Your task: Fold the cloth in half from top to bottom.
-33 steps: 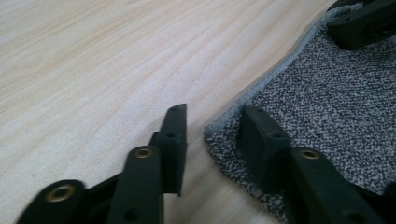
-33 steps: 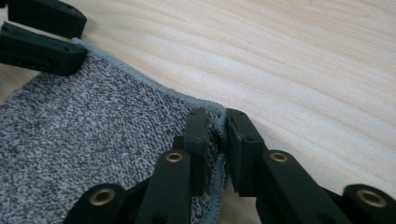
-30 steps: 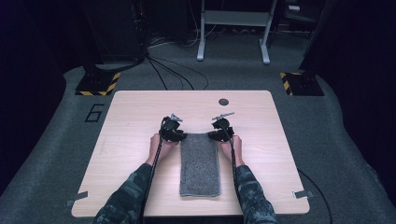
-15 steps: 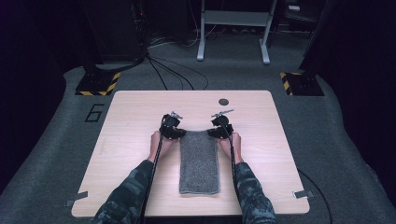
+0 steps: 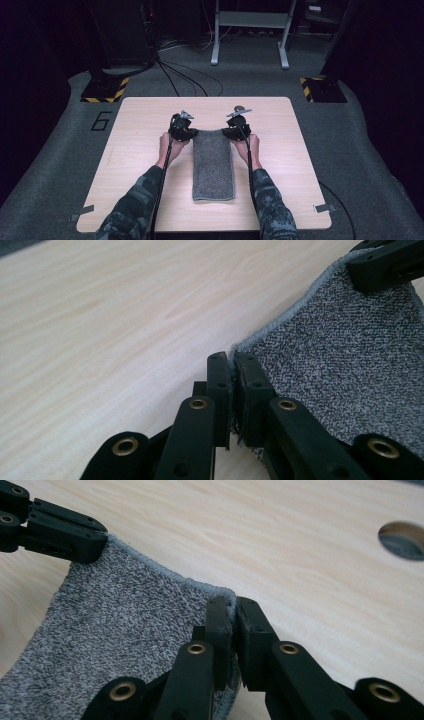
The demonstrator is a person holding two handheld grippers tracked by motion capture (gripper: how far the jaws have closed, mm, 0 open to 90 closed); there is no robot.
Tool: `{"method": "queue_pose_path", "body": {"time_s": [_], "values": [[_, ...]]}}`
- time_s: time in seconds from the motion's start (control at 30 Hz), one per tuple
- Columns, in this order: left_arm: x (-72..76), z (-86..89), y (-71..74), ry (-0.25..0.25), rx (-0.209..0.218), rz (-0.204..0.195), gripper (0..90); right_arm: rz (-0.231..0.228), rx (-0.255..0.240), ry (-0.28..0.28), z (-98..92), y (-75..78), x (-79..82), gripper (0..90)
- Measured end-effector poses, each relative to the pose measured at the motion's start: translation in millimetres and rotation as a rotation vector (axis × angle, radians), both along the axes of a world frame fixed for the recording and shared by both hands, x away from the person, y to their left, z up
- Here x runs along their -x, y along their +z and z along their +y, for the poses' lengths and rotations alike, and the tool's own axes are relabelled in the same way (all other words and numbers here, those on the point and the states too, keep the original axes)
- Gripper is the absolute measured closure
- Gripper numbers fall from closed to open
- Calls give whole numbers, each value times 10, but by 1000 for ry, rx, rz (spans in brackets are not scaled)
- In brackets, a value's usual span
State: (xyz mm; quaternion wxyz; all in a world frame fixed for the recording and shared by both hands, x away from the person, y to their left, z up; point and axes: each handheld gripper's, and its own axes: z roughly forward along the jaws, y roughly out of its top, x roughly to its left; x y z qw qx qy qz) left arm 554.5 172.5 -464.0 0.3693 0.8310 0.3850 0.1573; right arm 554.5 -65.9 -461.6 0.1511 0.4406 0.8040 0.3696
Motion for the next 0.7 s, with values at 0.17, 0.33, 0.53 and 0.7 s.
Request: {"method": "queue_pose_path", "body": {"time_s": [0.17,0.33,0.53,0.7], "values": [[16,36,180,3,14,-46,854,-57,-5,16,3,184,41,848],[37,73,349,2,20,-78,854,-104,-18,23,13,343,94,848],[129,86,539,-1,21,-143,855,-165,-22,34,25,508,176,848],[219,116,587,-17,32,-155,854,-194,-37,54,6,581,290,847]]}}
